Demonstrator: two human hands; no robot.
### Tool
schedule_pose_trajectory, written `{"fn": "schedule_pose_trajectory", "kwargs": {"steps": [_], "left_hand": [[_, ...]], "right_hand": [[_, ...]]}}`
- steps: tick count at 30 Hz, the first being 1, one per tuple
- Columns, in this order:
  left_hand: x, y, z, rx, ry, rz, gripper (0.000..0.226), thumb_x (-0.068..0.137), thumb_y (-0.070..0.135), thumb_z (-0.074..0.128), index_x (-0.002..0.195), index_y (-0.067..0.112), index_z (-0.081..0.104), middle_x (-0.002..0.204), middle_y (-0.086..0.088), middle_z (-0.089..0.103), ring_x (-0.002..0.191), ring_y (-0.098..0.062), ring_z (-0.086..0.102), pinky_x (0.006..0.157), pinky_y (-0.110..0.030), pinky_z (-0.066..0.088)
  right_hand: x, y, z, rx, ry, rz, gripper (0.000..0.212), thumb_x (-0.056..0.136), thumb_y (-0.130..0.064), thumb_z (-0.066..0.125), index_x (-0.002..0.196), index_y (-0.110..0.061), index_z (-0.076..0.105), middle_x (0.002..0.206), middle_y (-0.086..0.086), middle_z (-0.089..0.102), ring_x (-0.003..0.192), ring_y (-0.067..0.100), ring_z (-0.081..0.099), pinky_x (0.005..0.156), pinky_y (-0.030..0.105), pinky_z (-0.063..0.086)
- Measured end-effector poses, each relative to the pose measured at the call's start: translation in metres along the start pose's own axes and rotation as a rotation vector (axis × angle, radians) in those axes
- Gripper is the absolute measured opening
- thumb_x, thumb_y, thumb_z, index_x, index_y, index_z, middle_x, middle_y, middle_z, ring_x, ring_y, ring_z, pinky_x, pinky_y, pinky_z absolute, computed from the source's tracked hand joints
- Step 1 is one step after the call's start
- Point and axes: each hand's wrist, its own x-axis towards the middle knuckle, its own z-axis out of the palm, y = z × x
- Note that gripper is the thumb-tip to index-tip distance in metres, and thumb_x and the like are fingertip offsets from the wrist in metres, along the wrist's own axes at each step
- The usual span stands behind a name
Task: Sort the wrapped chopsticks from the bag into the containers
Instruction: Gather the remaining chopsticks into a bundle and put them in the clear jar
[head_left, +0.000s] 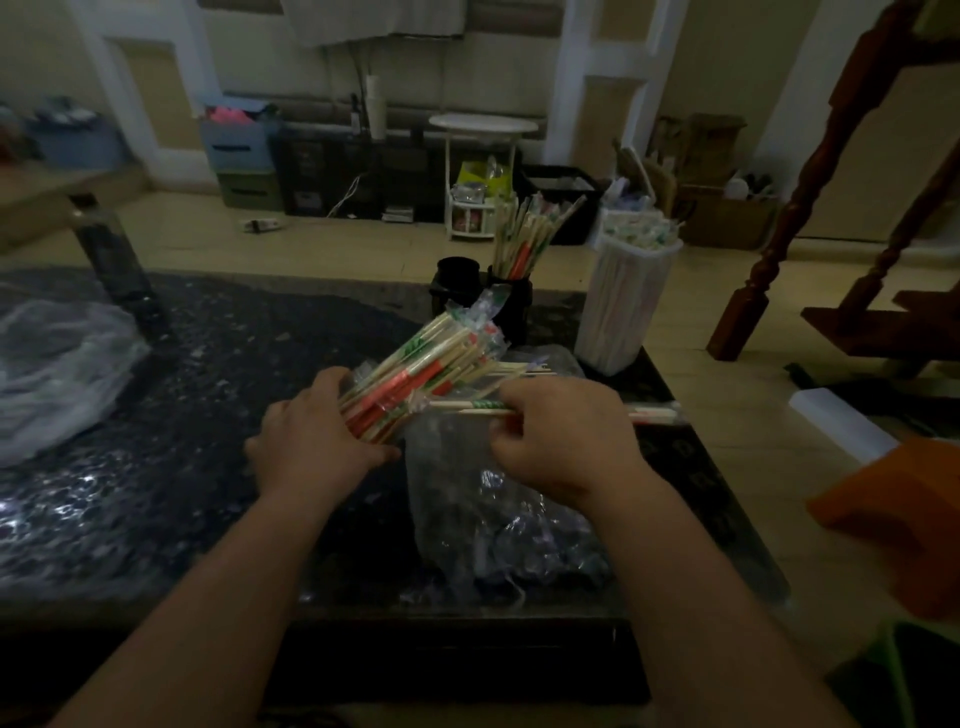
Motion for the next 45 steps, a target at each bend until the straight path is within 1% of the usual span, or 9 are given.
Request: {"fn": "schedule_pose_trajectory", "kwargs": {"steps": [7,12,16,20,27,32,37,41,45], "left_hand": [[0.002,-0.003,0.002,0.120,-0.009,0.048,0.110,0.065,0.062,0.078,0.152,0.038,0.016,0.146,0.001,0.040,0.129,-0.029,0.036,0.099,-0.051,0.035],[0.004,-0.007,0.011,0.170,0.060,0.043,0.101,0.064,0.061,0.080,0.146,0.037,0.027,0.140,0.001,0.045,0.124,-0.029,0.040,0.096,-0.050,0.036],[0.008,-0.008,0.016,0.223,0.067,-0.003,0.099,0.062,0.062,0.080,0.143,0.036,0.029,0.138,0.000,0.046,0.123,-0.029,0.041,0.095,-0.049,0.036],[0.014,-0.009,0.018,0.224,0.066,-0.005,0.097,0.063,0.061,0.080,0.143,0.037,0.029,0.138,0.000,0.046,0.123,-0.030,0.040,0.096,-0.050,0.036],[0.013,-0.004,0.020,0.178,0.110,0.098,0.098,0.064,0.055,0.080,0.145,0.038,0.027,0.139,0.004,0.044,0.124,-0.027,0.037,0.095,-0.049,0.034],[0.011,-0.003,0.020,0.187,0.135,0.154,0.100,0.063,0.055,0.080,0.146,0.037,0.027,0.140,0.004,0.044,0.126,-0.026,0.037,0.095,-0.049,0.034],[0.010,-0.002,0.020,0.204,0.145,0.180,0.099,0.064,0.057,0.078,0.147,0.038,0.026,0.141,0.006,0.043,0.126,-0.025,0.036,0.095,-0.048,0.034],[0.008,-0.001,0.020,0.187,0.145,0.204,0.098,0.066,0.057,0.076,0.148,0.038,0.025,0.143,0.007,0.042,0.127,-0.024,0.035,0.097,-0.048,0.033],[0.008,-0.001,0.021,0.185,0.141,0.203,0.098,0.066,0.058,0.076,0.147,0.039,0.024,0.142,0.007,0.042,0.128,-0.024,0.034,0.097,-0.048,0.032]], "right_hand": [[0.011,0.003,0.027,0.083,0.544,-0.152,0.033,0.092,-0.039,0.046,0.083,-0.012,0.063,0.089,0.004,0.053,0.076,0.020,0.046,0.066,0.030,0.029],[0.018,-0.004,0.030,0.665,0.594,0.138,0.031,0.102,-0.034,0.048,0.083,-0.013,0.060,0.087,0.006,0.055,0.070,0.014,0.053,0.056,0.022,0.040],[0.021,-0.005,0.026,1.196,0.656,0.445,0.031,0.103,-0.030,0.048,0.078,-0.015,0.060,0.056,0.002,0.056,0.047,0.010,0.055,0.047,0.025,0.047],[0.026,-0.004,0.028,1.382,0.760,0.540,0.035,0.104,-0.031,0.045,0.075,-0.017,0.057,0.048,-0.004,0.049,0.044,0.010,0.049,0.046,0.028,0.044],[0.038,-0.006,0.042,1.445,0.513,0.580,0.022,0.096,-0.028,0.062,0.080,-0.014,0.068,0.061,-0.002,0.064,0.058,0.011,0.064,0.064,0.037,0.060],[0.038,-0.006,0.046,1.511,0.280,0.678,0.006,0.090,-0.022,0.071,0.087,-0.017,0.070,0.062,0.000,0.060,0.049,0.005,0.054,0.047,0.022,0.047],[0.045,0.000,0.047,1.830,0.460,0.901,0.014,0.098,-0.024,0.055,0.088,-0.015,0.058,0.053,-0.005,0.051,0.043,0.004,0.045,0.039,0.020,0.035],[0.043,-0.001,0.054,1.607,0.217,0.869,0.009,0.090,-0.013,0.067,0.097,-0.008,0.066,0.055,-0.004,0.051,0.041,0.003,0.041,0.038,0.017,0.034],[0.041,0.000,0.051,1.615,0.464,0.867,0.028,0.090,-0.014,0.069,0.113,-0.016,0.053,0.083,0.003,0.059,0.053,0.006,0.049,0.044,0.019,0.039]]}}
